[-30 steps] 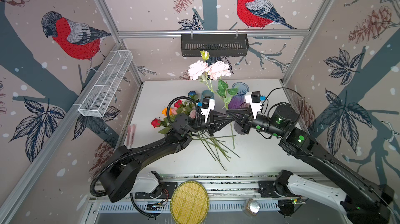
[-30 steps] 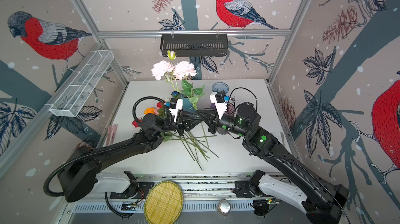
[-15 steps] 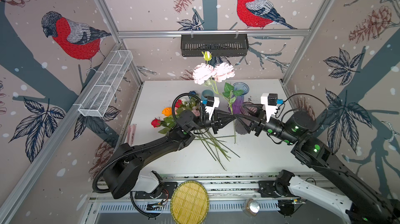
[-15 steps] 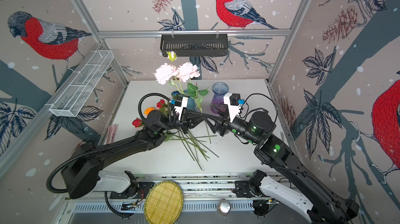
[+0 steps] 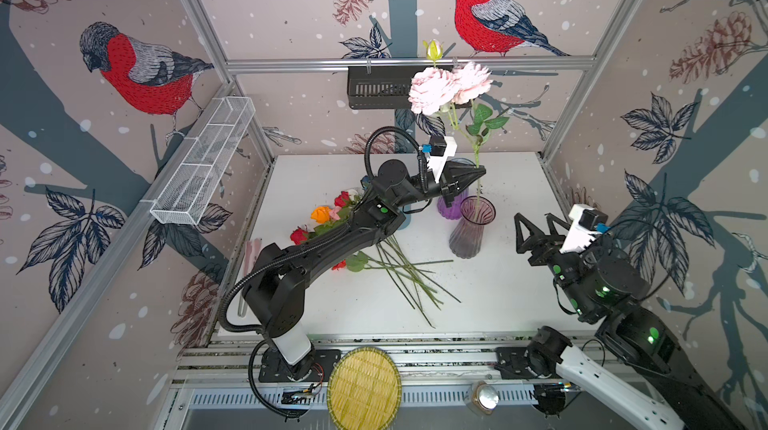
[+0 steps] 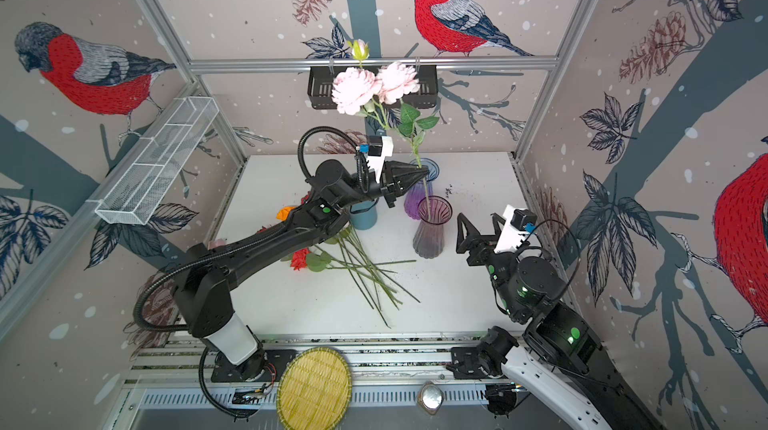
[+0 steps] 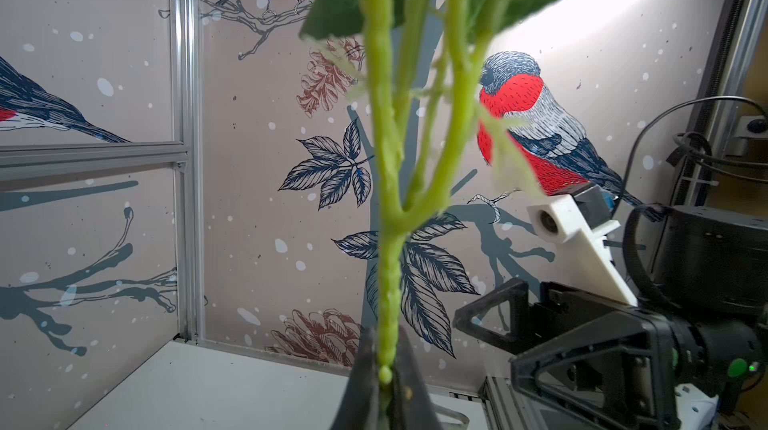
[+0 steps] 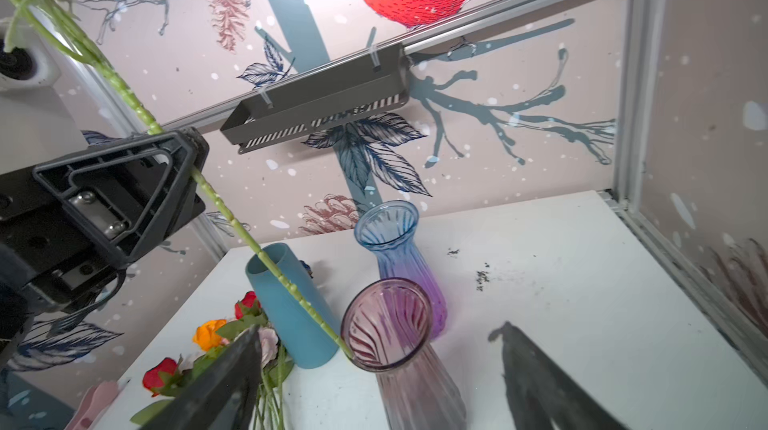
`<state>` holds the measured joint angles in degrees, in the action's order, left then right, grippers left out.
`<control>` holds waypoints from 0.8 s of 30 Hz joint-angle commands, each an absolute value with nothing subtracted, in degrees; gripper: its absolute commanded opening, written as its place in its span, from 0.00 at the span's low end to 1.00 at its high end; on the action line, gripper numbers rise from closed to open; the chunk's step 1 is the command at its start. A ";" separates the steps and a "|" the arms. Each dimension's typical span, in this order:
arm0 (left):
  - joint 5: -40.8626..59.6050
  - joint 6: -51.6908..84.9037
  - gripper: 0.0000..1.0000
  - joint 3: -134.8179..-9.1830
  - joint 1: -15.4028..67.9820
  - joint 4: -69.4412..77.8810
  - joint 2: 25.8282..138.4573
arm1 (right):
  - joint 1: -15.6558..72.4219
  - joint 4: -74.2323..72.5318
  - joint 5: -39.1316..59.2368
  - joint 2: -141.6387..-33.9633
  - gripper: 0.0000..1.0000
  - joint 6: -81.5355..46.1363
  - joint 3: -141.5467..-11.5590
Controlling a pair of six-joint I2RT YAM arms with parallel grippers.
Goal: Arrange the flowers into the vase
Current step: 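Carry the carnation over the mauve vase with the left gripper while the right withdraws, then lower the carnation stem into the mauve vase and open the left gripper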
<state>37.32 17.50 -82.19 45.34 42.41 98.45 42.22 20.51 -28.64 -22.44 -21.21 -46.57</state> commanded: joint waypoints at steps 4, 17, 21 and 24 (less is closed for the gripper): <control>36.14 9.94 0.00 -90.18 45.52 35.48 104.78 | 42.22 24.61 -34.22 -19.70 0.91 -21.27 -46.04; 34.30 8.64 0.42 -92.22 45.44 27.15 110.64 | 42.45 24.22 -35.24 -18.76 0.93 -20.50 -45.11; 32.95 7.84 0.54 -89.67 45.44 26.92 109.18 | 42.56 23.57 -35.24 -19.14 0.94 -20.76 -44.65; 32.35 7.30 0.56 -88.66 45.44 25.86 108.48 | 42.58 23.45 -35.25 -19.34 0.94 -21.01 -44.56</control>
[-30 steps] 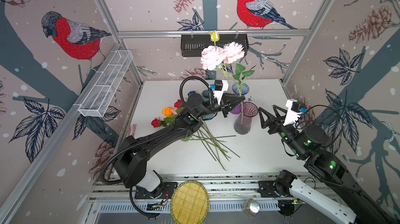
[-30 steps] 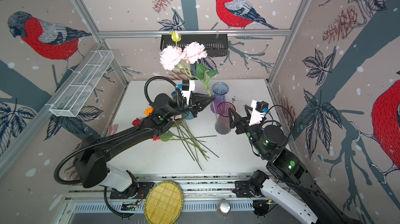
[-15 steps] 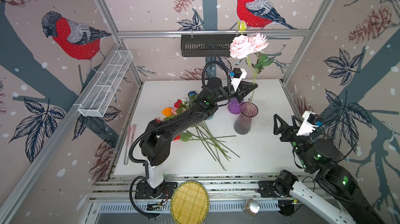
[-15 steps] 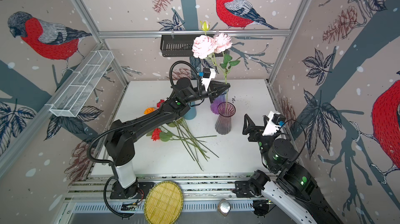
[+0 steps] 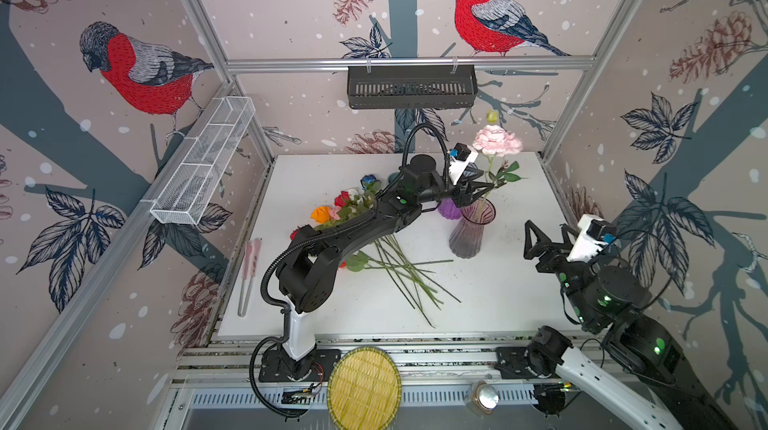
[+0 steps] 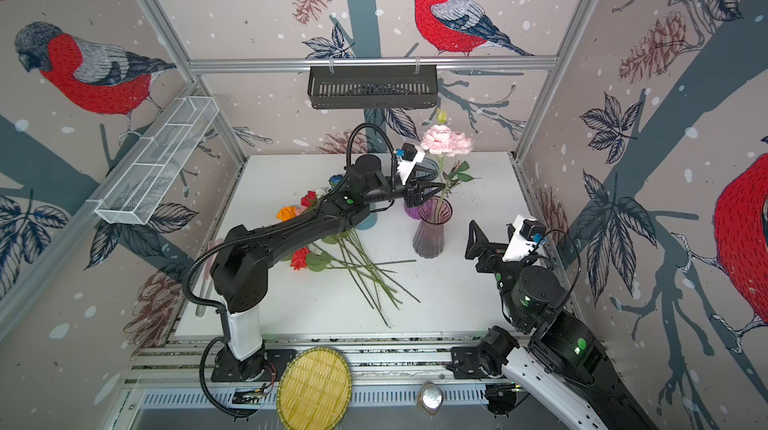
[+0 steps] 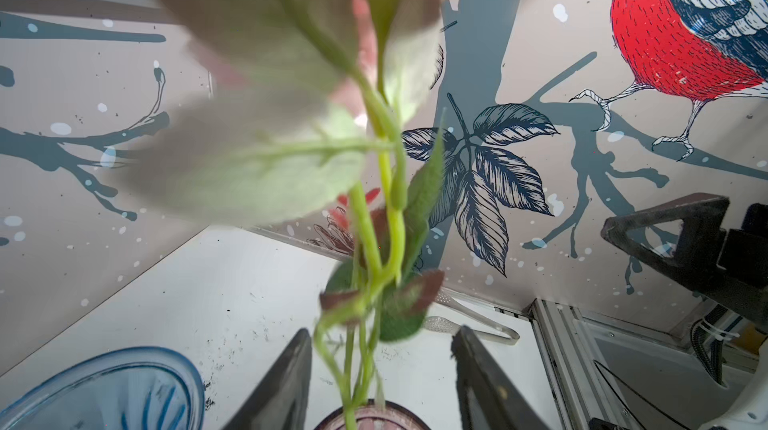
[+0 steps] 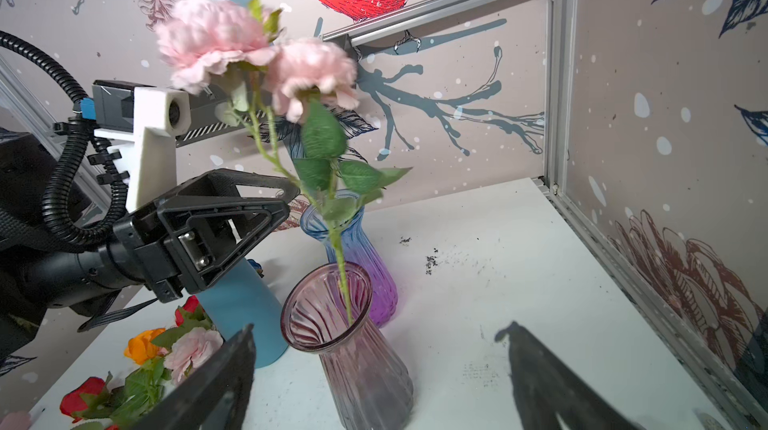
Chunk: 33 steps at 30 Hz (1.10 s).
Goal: Arrange the flowers into the vase
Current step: 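Lower the carnation stem into the mauve vase and open the left gripper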
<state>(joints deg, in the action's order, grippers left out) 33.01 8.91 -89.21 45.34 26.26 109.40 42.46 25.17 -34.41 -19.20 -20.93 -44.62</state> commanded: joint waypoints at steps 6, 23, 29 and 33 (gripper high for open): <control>31.34 6.77 0.58 -86.09 45.44 25.92 106.65 | 42.57 23.51 -35.07 -19.77 0.94 -21.34 -44.74; 24.38 6.88 0.59 -63.04 44.87 37.10 91.57 | 45.45 16.31 -38.75 -11.84 0.99 -15.98 -45.16; 20.77 8.07 0.59 -50.60 42.95 41.71 85.26 | 51.40 20.38 -42.41 -21.62 0.99 -18.19 -47.86; 16.52 10.29 0.59 -41.66 41.48 47.34 81.29 | 51.55 20.60 -37.61 -32.28 0.99 -15.16 -48.06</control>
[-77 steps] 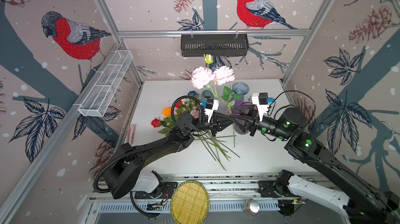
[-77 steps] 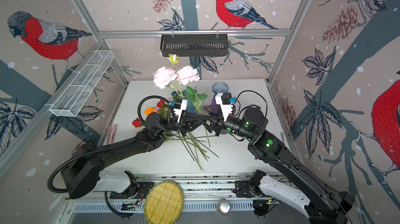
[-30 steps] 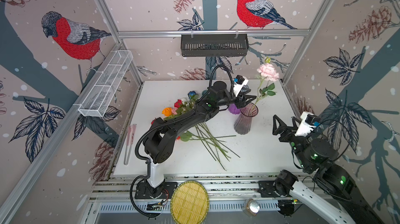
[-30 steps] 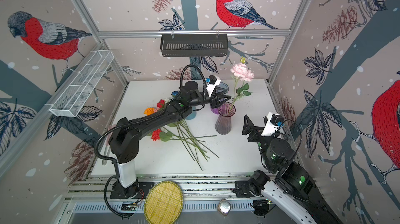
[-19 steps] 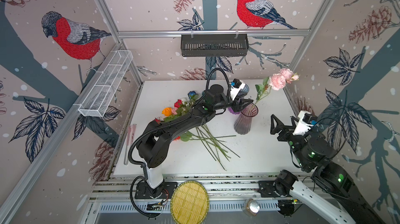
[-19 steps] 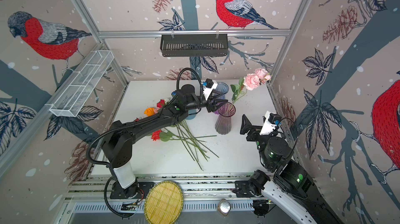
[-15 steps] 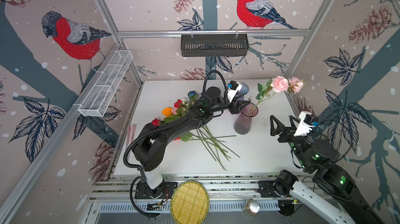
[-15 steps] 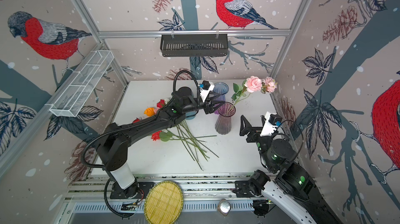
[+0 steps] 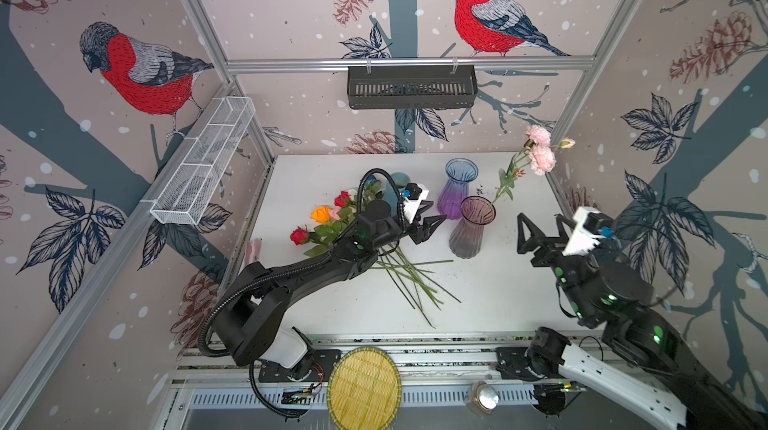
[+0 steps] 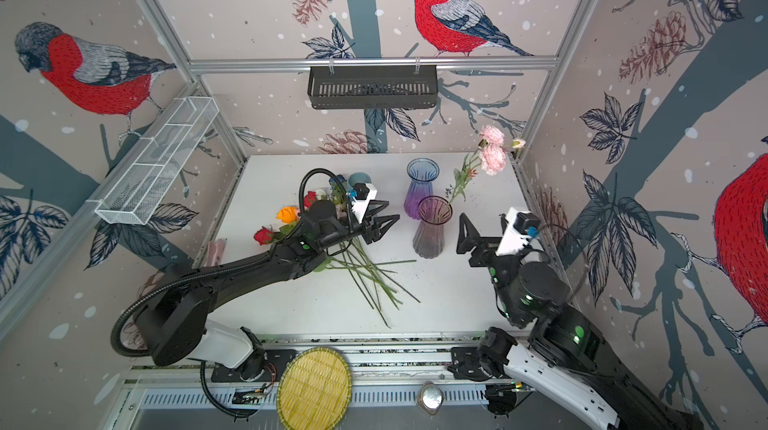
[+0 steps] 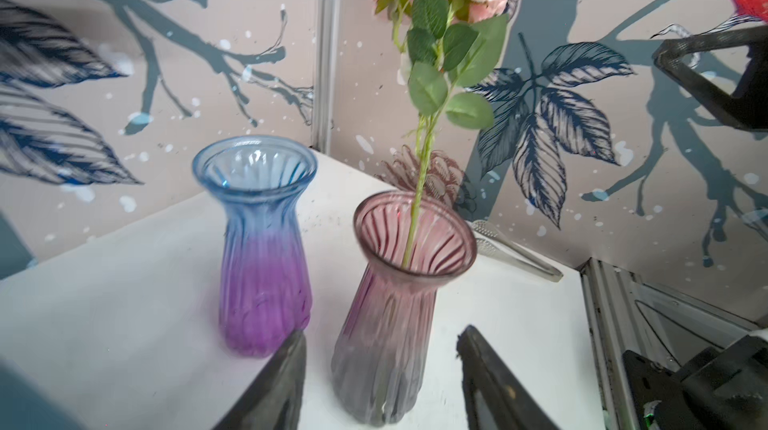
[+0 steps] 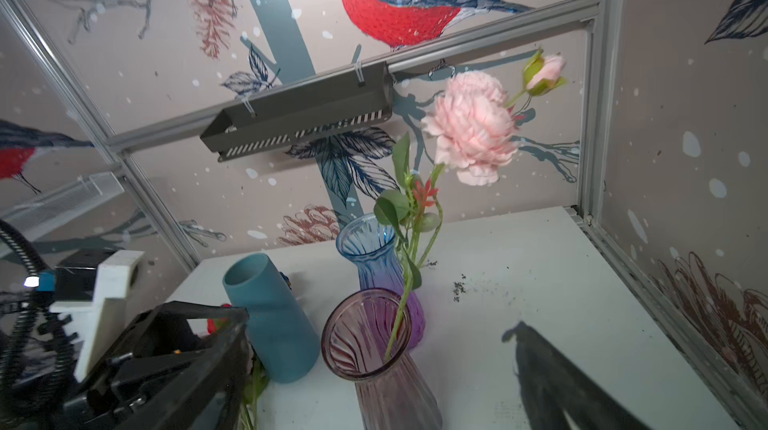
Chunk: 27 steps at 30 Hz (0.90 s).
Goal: Arrange the flowers into the vase
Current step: 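Lower the carnation stem into the mauve vase and open the left gripper, then grasp the remaining stems with the right gripper while the left returns to the bunch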
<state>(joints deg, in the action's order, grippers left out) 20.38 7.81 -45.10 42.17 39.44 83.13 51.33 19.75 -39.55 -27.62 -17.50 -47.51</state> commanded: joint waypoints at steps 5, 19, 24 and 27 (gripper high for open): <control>9.20 13.47 0.59 -28.71 38.33 53.16 73.48 | 51.68 19.30 -26.14 -47.71 0.99 -12.86 -52.11; -11.66 15.34 0.68 -15.17 36.47 53.91 61.87 | 48.94 18.32 -1.06 -86.01 0.84 -18.18 -67.57; -13.40 19.34 0.84 -10.99 36.47 61.37 62.28 | 48.56 17.72 3.31 -95.94 0.61 -18.03 -70.04; -15.43 20.37 0.86 -9.05 36.47 64.26 61.62 | 48.56 16.69 4.61 -99.37 0.51 -18.69 -70.01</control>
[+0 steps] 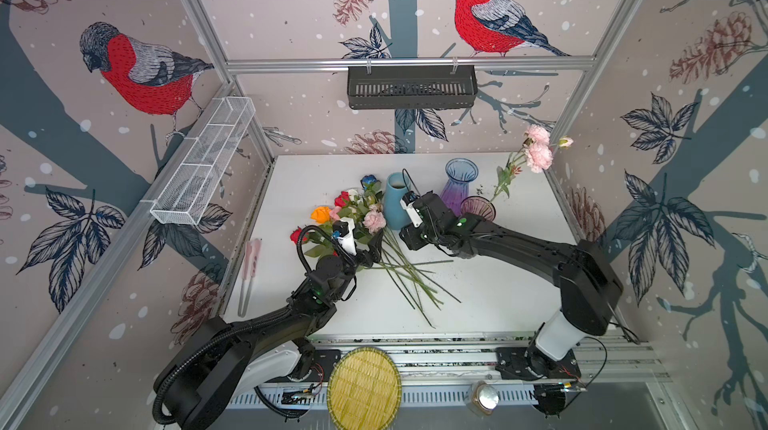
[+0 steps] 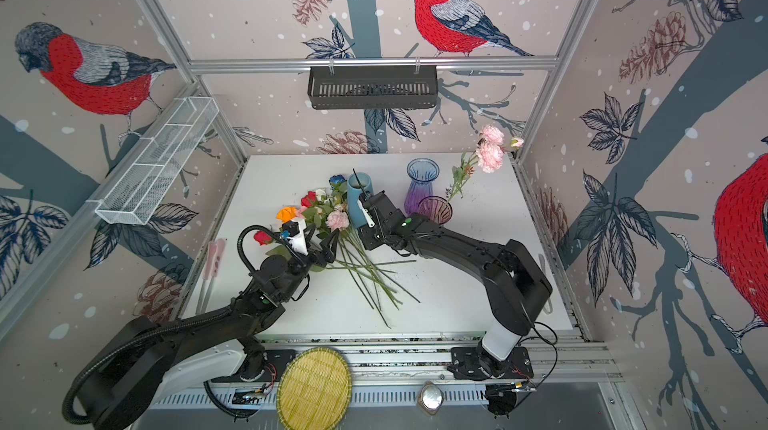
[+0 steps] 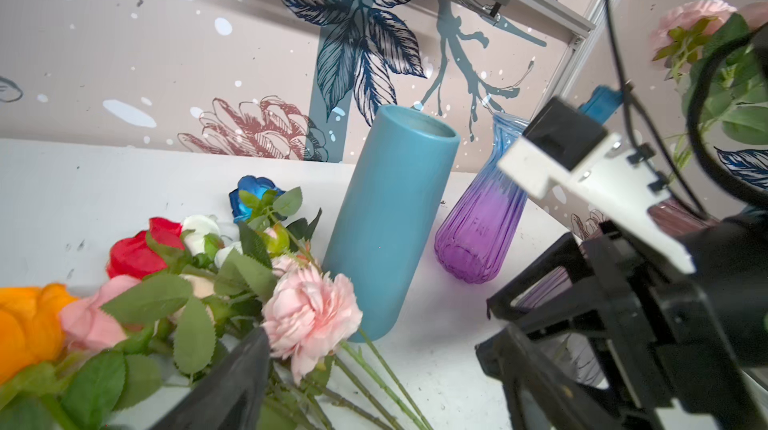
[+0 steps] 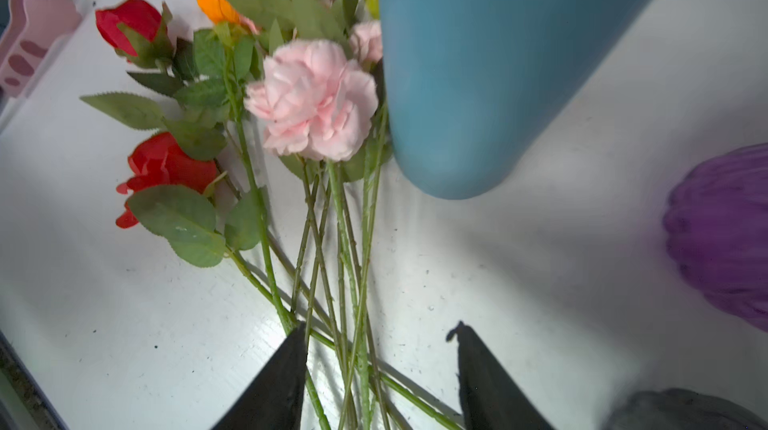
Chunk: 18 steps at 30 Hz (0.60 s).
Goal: Arrange the flowers into the vase
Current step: 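Grasp the remaining stems with the right gripper while the left returns to the bunch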
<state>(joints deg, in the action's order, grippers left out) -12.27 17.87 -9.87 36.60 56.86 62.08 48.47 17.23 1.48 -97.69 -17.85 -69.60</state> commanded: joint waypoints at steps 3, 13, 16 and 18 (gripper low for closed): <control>-17.30 20.48 0.85 -12.49 36.47 56.24 61.79 | 48.70 15.36 6.16 -101.22 0.46 -19.41 -69.05; -11.71 18.26 0.79 -18.94 36.47 48.10 66.81 | 49.48 13.97 6.82 -102.91 0.27 -20.50 -64.99; -11.60 18.01 0.79 -19.16 36.47 47.81 67.11 | 49.55 13.84 7.01 -103.14 0.27 -20.71 -63.75; -11.54 17.98 0.78 -19.25 36.47 47.77 67.20 | 49.67 13.67 7.15 -103.18 0.26 -20.78 -63.16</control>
